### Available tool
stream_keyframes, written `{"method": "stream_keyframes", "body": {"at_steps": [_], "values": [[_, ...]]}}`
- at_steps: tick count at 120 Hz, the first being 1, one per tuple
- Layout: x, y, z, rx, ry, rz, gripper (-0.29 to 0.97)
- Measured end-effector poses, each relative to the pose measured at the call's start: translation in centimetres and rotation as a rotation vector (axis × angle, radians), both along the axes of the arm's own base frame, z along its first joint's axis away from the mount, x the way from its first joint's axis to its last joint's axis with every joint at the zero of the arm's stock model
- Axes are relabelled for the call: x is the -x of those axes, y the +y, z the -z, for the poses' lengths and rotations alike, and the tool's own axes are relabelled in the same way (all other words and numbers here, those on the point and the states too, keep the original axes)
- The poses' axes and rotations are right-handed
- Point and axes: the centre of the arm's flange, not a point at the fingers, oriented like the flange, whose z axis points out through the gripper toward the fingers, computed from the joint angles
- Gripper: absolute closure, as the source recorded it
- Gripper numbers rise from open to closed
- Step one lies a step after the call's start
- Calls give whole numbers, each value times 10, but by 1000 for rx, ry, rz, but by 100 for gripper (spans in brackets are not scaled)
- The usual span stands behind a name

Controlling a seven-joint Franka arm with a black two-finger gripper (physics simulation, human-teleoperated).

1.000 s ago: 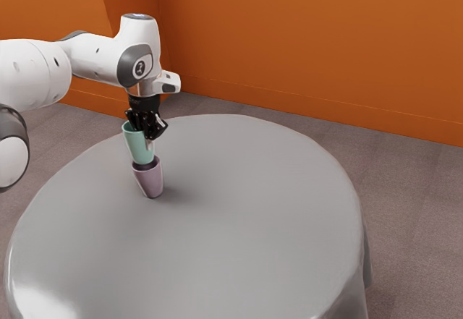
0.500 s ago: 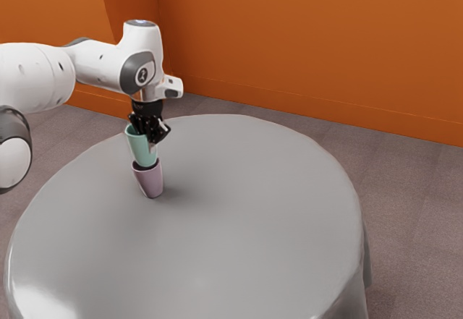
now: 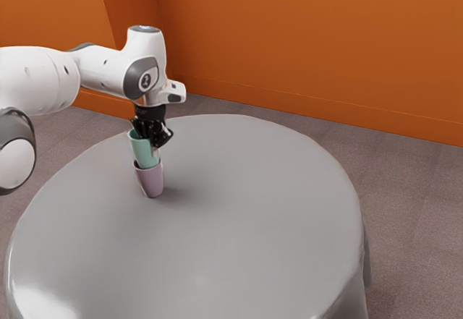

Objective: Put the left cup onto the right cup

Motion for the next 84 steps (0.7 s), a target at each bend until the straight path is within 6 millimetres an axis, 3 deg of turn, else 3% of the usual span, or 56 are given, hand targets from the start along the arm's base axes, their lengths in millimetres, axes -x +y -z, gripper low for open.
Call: {"method": "stream_keyframes", "body": {"at_steps": [37, 62, 84], "values": [[8, 1, 18, 3, 25, -11, 78], [8, 1, 20, 12, 20, -11, 35], [8, 1, 20, 14, 17, -11, 15]]}}
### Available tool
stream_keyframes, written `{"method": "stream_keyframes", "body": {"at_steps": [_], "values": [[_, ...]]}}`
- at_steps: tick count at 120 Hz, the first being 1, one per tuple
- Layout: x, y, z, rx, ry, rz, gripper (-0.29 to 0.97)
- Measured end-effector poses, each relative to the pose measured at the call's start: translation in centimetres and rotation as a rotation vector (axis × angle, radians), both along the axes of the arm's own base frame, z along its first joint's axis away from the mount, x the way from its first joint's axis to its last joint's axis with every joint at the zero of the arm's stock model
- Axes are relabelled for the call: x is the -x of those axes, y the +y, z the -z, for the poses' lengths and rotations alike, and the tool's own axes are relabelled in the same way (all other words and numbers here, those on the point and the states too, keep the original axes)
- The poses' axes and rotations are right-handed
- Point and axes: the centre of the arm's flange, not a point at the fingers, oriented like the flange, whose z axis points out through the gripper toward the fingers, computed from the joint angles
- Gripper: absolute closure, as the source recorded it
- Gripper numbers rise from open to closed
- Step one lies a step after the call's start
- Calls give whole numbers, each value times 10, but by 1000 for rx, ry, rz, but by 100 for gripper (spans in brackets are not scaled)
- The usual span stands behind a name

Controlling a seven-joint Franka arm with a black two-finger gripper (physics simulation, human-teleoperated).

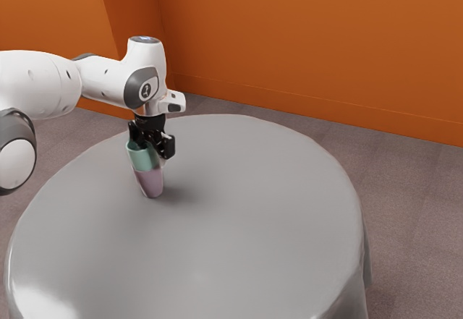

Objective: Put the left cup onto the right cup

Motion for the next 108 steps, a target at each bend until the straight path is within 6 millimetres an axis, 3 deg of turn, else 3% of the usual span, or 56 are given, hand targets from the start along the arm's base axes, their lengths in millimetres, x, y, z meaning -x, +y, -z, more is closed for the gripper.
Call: {"method": "stream_keyframes", "body": {"at_steps": [22, 69, 87, 108], "values": [[-1, 0, -8, 0, -14, 2, 6], [6, -8, -76, -26, -87, 38, 1], [14, -21, -104, -26, -106, 60, 0], [26, -43, -122, -4, -80, 65, 0]]}}
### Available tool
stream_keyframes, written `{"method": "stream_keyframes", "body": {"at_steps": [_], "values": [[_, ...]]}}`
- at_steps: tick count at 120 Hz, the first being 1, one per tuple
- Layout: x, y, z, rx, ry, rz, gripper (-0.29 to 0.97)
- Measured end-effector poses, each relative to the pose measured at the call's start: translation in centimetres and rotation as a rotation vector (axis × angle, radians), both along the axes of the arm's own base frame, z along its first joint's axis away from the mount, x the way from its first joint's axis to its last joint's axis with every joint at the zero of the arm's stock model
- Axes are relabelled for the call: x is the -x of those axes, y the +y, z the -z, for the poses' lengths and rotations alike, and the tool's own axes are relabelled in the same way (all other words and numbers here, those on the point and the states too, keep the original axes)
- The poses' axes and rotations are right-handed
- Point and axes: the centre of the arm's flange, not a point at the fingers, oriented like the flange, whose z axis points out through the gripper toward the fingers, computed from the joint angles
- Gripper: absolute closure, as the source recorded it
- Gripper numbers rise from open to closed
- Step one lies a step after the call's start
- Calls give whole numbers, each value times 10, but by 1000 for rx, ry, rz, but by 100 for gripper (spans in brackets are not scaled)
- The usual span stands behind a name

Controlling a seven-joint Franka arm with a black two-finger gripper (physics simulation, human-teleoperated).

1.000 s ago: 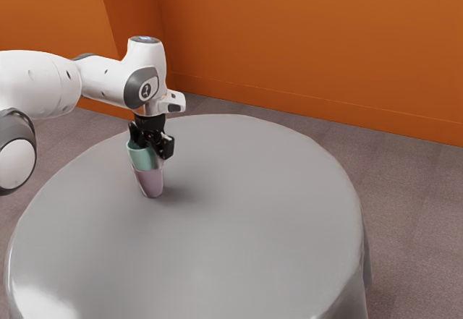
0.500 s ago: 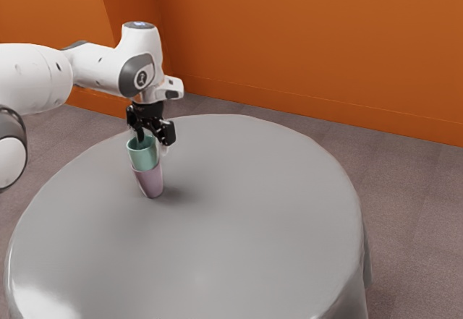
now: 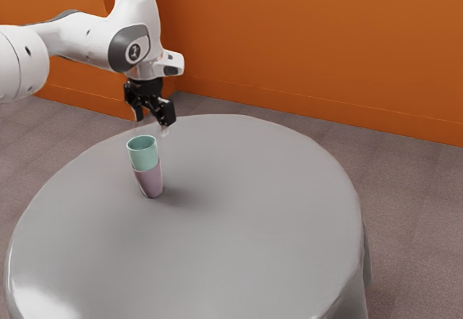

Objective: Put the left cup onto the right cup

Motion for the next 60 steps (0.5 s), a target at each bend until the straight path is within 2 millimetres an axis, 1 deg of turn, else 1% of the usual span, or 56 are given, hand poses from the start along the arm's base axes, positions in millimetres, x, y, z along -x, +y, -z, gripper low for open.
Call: {"method": "stream_keyframes", "body": {"at_steps": [16, 35, 47, 54, 60], "values": [[12, -17, -19, 28, 27, -7, 0], [23, -24, -32, 87, 61, -40, 0], [31, -32, -50, 106, 50, -38, 0], [36, -32, -60, 111, 42, -41, 0], [38, -31, -64, 113, 40, -46, 0]]}}
